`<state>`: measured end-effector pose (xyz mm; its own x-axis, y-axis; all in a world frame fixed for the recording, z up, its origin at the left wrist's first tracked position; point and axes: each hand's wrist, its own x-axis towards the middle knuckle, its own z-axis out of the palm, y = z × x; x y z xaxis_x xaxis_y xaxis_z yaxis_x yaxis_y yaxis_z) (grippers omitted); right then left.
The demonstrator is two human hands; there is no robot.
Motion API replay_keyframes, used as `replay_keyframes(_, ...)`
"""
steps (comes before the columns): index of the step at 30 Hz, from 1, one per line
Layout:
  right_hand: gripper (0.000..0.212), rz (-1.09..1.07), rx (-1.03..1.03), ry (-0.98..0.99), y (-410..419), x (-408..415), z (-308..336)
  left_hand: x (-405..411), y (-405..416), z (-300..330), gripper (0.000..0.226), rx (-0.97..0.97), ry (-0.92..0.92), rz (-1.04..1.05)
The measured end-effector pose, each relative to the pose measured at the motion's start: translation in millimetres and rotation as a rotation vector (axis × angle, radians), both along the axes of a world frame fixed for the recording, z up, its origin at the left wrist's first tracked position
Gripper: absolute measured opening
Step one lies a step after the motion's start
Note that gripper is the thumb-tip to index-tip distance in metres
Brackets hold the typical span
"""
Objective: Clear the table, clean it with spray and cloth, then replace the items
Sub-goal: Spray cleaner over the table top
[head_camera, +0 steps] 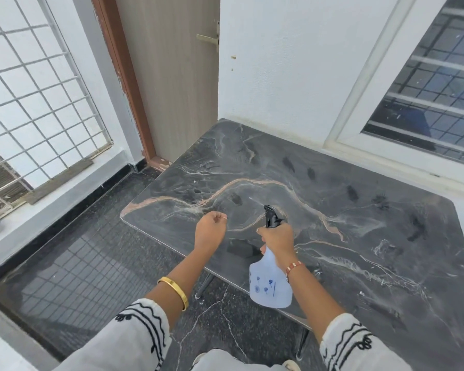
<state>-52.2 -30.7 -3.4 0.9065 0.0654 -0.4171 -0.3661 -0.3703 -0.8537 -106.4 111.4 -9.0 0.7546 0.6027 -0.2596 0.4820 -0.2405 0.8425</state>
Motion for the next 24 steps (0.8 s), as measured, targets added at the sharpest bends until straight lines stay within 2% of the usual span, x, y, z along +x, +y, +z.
replay_keyframes(3, 0.018, -0.116, 0.011, 0.007, -8, 1, -1, 2, -6, 1, 0.024, -0.004, -0.006, -0.031)
replay_keyframes(11, 0.020, -0.248, 0.027, 0.089, -72, 5, 3, 25, -48, -2, 0.025, 0.002, -0.002, -0.181)
replay_keyframes(14, 0.012, -0.280, 0.003, 0.138, -105, 5, 6, 38, -78, -5, 0.026, -0.009, 0.004, -0.279)
replay_keyframes(18, 0.020, -0.320, -0.049, 0.161, -140, -1, 8, 51, -117, -8, 0.025, -0.030, 0.002, -0.382)
replay_keyframes(24, 0.019, -0.306, -0.039, 0.153, -171, -3, 11, 63, -149, -10, 0.025, -0.037, 0.010, -0.458)
